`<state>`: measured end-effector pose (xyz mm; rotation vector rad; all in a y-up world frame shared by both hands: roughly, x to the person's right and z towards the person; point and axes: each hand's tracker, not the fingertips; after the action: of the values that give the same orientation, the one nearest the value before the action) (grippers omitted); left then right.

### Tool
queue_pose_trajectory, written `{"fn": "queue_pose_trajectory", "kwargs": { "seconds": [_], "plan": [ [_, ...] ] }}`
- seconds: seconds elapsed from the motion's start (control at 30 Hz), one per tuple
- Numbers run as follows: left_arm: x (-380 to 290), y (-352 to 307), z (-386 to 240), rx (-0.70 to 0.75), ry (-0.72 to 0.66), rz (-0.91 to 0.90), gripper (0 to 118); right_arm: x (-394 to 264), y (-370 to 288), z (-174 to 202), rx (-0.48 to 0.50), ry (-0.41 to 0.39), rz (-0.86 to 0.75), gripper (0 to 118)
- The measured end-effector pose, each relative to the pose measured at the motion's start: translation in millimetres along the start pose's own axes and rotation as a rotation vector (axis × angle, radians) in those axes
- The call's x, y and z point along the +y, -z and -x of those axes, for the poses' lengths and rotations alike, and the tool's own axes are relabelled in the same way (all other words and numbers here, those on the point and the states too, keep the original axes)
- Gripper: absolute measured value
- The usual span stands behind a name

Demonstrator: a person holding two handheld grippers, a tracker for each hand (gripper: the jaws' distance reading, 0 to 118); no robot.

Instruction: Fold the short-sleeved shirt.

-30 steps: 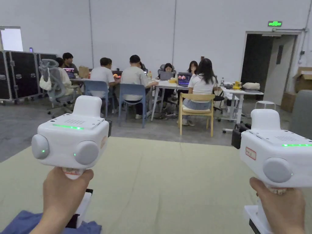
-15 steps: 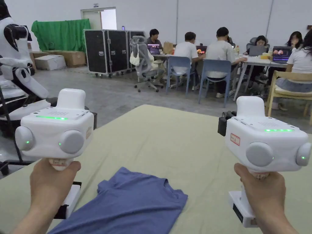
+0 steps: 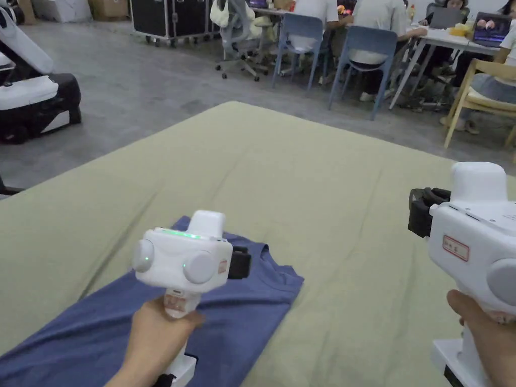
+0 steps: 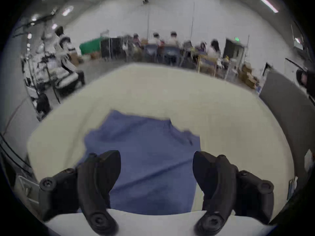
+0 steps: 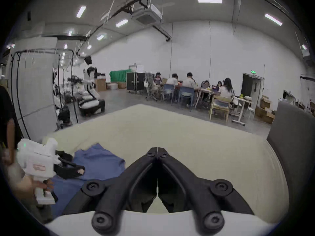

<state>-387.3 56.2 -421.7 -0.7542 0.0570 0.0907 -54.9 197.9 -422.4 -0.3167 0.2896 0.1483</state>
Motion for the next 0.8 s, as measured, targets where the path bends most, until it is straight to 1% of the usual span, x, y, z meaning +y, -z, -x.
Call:
{"fn": "queue_pose_trajectory", "kwargs": {
  "seconds": [0.1,0.2,0.27,0.3,0.33,0.37,0.4,0.43,0.47,0.5,0.53,0.57,0.63,0.67,0.77,0.8],
  "plan": [
    [-25,66,-26,-0.045,0.02,0.119,97,-30,30,-15,-0.005,-0.018,0.081,3],
    [-43,106,-50,-0.078,0.092,0.161,97,-55,50,-23,0.004,-0.012,0.134,3],
    [-56,123,-61,0.01,0.188,0.21,97,-70,59,-26,0.016,0.003,0.164,3],
    [-58,121,-59,-0.002,0.198,0.156,97,-77,61,-28,0.025,0.01,0.176,3],
    [-53,113,-52,-0.025,0.152,0.137,97,-84,62,-28,0.038,0.017,0.185,3],
    [-48,112,-45,-0.057,0.127,0.155,96,-89,63,-29,0.049,0.024,0.193,3],
    [-45,107,-33,-0.066,0.111,0.151,84,-96,62,-30,0.057,0.034,0.199,3],
    [-39,103,-19,-0.051,0.073,0.126,59,-102,59,-32,0.071,0.05,0.208,3],
    [-33,103,-5,-0.025,0.006,0.127,22,-107,56,-34,0.086,0.067,0.213,3],
    [-27,103,11,0.027,-0.071,0.113,4,-112,52,-36,0.093,0.082,0.215,3],
    [-24,97,22,-0.005,-0.145,0.141,4,-116,47,-39,0.097,0.097,0.216,3],
    [-23,97,30,-0.017,-0.184,0.15,4,-119,41,-42,0.095,0.111,0.215,3],
    [-20,90,31,-0.021,-0.207,0.141,4,-125,25,-53,0.089,0.127,0.212,3],
    [-17,83,30,-0.055,-0.237,0.124,4,-126,17,-60,0.079,0.132,0.21,3],
    [5,40,3,-0.151,-0.212,-0.023,4,-128,-14,-88,0.041,0.169,0.19,3],
    [20,22,-14,-0.134,-0.163,-0.073,4,-128,-26,-100,0.025,0.19,0.175,3]
  ]
}}
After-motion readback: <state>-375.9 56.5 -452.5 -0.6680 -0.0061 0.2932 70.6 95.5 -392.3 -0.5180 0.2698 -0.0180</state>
